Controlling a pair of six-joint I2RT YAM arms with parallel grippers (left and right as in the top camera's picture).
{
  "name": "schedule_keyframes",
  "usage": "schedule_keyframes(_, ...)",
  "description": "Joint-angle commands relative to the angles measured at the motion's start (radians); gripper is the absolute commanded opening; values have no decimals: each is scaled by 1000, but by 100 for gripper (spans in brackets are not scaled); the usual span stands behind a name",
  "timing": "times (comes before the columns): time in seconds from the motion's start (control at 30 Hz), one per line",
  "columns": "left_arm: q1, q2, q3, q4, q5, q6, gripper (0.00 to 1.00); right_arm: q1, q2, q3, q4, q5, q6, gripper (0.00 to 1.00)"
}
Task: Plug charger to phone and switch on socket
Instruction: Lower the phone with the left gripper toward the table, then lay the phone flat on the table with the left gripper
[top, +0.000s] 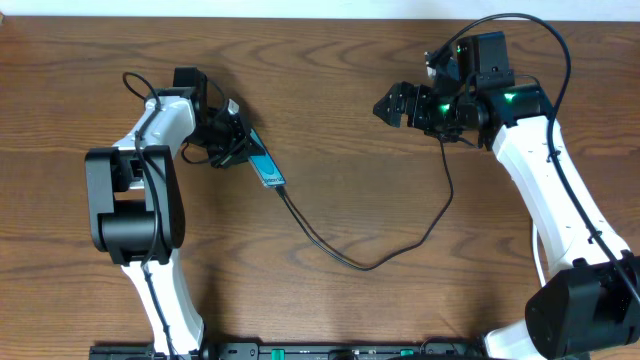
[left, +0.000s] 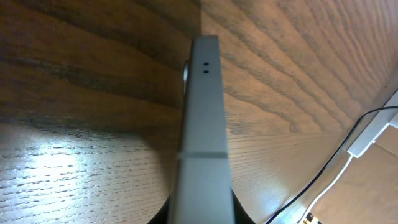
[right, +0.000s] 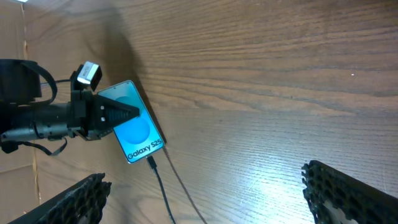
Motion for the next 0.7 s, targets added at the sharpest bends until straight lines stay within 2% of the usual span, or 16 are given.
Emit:
schedule_keyframes(0.0,-2,16,-4,-9,2,6,7,4,-20,9,0,5,12,99)
schedule_keyframes(0.67,-2,16,-29,-23,-32,6,7,4,-20,9,0,5,12,99)
